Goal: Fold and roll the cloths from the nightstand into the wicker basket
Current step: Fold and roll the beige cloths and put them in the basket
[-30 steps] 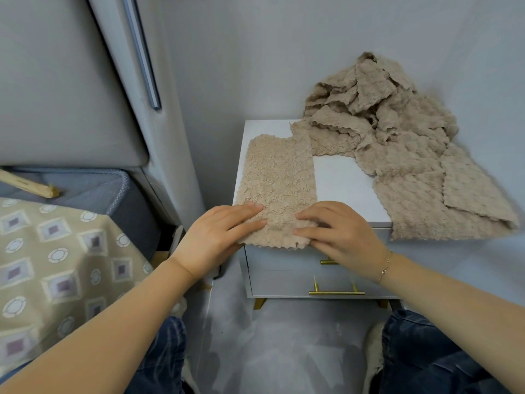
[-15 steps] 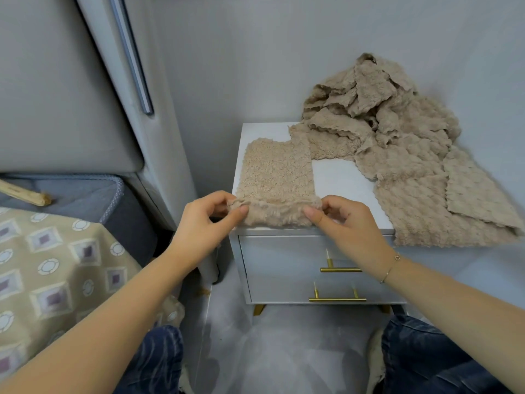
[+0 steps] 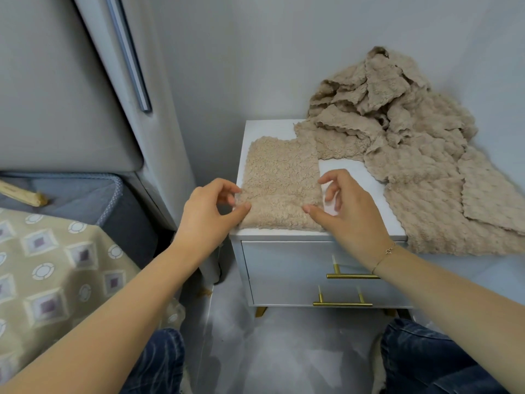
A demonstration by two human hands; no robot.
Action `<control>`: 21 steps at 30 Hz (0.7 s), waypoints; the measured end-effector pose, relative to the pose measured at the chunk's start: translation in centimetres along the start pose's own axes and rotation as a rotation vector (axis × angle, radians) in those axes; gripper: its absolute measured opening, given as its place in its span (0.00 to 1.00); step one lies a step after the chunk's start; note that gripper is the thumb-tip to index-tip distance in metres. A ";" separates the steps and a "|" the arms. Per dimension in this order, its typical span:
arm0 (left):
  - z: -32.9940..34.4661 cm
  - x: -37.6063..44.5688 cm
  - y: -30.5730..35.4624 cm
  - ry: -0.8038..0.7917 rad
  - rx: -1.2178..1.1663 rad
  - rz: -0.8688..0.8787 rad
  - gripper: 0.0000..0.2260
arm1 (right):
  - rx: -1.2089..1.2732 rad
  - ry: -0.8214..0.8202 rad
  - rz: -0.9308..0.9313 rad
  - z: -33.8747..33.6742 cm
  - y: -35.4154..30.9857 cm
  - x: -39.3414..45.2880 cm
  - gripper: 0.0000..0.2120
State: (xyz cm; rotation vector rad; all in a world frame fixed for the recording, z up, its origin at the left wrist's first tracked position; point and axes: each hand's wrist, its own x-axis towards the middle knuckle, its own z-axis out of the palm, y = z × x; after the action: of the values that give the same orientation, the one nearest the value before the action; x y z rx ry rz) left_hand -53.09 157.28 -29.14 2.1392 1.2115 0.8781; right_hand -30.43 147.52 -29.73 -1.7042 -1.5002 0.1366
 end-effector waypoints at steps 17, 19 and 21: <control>-2.3 0.4 -0.5 -0.369 0.368 0.479 0.23 | -0.271 -0.369 -0.433 -2.4 1.1 -0.1 0.24; -2.1 -0.2 -0.9 -0.364 0.430 0.507 0.29 | -0.282 -0.392 -0.408 -2.4 1.3 -0.4 0.27; -1.7 -0.6 -1.2 -0.336 0.448 0.536 0.31 | -0.281 -0.389 -0.388 -2.2 1.5 -0.8 0.29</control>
State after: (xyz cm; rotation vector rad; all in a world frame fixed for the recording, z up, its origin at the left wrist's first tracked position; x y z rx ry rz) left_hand -55.27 157.49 -29.08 2.9068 0.7144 0.4294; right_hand -28.21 145.83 -29.64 -1.6231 -2.2003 0.0527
